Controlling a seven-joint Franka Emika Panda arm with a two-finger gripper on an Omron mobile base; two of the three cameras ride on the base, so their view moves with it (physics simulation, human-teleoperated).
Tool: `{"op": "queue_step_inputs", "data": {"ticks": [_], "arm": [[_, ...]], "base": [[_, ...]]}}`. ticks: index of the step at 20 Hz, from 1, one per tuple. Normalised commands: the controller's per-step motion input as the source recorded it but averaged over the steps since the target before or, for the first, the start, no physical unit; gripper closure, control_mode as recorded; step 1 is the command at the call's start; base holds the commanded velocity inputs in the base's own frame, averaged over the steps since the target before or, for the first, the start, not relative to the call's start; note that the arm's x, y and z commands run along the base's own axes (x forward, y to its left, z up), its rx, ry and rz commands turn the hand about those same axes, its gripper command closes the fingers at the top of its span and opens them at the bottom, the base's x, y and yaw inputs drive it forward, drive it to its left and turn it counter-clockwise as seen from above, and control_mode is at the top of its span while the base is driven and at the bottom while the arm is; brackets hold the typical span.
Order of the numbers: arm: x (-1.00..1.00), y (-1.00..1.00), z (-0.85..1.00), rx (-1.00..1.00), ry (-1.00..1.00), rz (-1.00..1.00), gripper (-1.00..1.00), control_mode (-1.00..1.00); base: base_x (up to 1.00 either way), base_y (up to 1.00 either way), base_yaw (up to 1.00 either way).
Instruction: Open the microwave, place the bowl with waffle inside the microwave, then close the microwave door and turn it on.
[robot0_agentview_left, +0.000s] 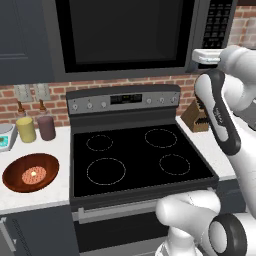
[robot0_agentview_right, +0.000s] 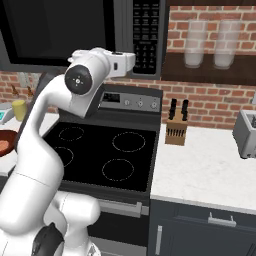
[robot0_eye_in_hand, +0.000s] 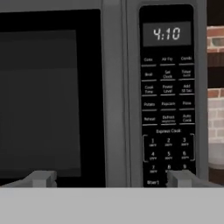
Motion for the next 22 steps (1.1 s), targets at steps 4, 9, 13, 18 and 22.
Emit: {"op": "queue_step_inputs", "data": {"ticks": [4,9,13,18,22], "arm": [[0.35,0.0,0.02,0.0,0.0,0.0,-1.0,-1.0],[0.36,0.0,0.02,0.0,0.0,0.0,-1.0,-1.0],[0.25,0.0,0.0,0.0,0.03,0.0,-1.0,-1.0],[0.35,0.0,0.0,0.0,0.04,0.0,-1.0,-1.0],[0.38,0.0,0.0,0.0,0.05,0.0,-1.0,-1.0]], "base": [[0.0,0.0,0.0],[0.0,0.0,0.0],[0.0,0.0,0.0],[0.0,0.0,0.0],[0.0,0.0,0.0]]}}
